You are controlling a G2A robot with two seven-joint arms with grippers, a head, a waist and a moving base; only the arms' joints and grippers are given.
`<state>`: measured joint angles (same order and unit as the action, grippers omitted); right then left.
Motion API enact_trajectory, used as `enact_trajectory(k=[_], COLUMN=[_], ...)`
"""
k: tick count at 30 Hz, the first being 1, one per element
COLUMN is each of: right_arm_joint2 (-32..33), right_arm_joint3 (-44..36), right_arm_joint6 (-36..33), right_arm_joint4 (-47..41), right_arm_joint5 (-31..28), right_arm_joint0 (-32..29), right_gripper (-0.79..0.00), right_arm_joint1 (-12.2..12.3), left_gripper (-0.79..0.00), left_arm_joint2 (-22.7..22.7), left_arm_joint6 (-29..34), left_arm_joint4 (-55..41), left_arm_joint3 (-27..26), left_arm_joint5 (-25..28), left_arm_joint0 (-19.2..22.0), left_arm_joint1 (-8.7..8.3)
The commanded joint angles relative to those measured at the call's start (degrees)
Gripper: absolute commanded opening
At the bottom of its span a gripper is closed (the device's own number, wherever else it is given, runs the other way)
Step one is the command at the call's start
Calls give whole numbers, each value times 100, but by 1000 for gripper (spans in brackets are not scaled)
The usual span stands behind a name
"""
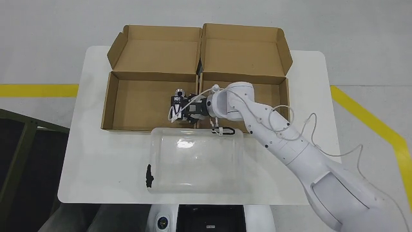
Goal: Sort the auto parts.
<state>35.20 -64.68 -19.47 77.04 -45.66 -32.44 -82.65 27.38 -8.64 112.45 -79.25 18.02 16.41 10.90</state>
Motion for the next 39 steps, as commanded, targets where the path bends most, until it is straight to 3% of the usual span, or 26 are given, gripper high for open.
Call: enact_trajectory(k=[1, 14, 21, 39], right_arm_joint2=[-4, 9, 55, 572], right_arm_joint3=[15, 74, 36, -755], right_arm_joint6=[-15, -68, -79, -130], right_arm_joint4=[14, 105, 115, -175], right_arm_joint5=[-11, -57, -103, -294], right_arm_joint0=[8, 21, 17, -141], right_gripper=[-477, -406, -323, -256], right_arm_joint1=[-12, -64, -77, 46], left_gripper=[0, 0, 0, 0], left_arm_joint2=[0, 0, 0, 0], left_arm_joint6=[0, 0, 0, 0], left_arm_joint4=[0, 0, 0, 0], left_arm_joint3=[0, 0, 0, 0], left_arm_joint5=[0, 0, 0, 0], left_arm_joint0=[0, 0, 0, 0], left_arm_joint1=[0, 0, 0, 0])
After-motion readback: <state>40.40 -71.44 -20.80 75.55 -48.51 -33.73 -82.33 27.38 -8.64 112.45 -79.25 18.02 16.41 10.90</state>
